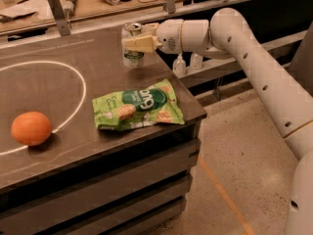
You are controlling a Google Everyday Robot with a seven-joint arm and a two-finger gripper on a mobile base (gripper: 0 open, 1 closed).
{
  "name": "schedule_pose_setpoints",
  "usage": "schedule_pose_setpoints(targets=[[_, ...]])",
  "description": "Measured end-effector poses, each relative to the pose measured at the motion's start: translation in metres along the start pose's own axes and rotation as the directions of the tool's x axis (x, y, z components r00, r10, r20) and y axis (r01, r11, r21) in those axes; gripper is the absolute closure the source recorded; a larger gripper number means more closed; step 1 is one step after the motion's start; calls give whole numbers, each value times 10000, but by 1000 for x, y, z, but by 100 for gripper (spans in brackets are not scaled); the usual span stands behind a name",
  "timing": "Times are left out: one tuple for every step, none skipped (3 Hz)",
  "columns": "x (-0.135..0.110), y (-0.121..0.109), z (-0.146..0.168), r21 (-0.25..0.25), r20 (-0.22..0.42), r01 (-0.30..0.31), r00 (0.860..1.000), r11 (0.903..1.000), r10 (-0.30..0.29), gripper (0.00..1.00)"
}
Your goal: Move 7up can near green rice chip bag
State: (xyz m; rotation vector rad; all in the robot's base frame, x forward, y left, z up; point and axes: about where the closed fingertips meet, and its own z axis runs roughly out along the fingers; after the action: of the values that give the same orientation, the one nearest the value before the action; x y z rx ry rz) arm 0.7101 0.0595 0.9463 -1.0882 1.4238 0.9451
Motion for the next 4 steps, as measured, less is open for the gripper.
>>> schedule_pose_setpoints(targets=[[4,10,3,-233,-62,-213,9998,9995,212,94],[1,35,-3,-472,-133,-448,9989,9979,443,72],[11,54,-10,-549,-230,-729,9972,9958,718,49],[31,70,-21,-447,-309,-985,9948,9941,971,17]])
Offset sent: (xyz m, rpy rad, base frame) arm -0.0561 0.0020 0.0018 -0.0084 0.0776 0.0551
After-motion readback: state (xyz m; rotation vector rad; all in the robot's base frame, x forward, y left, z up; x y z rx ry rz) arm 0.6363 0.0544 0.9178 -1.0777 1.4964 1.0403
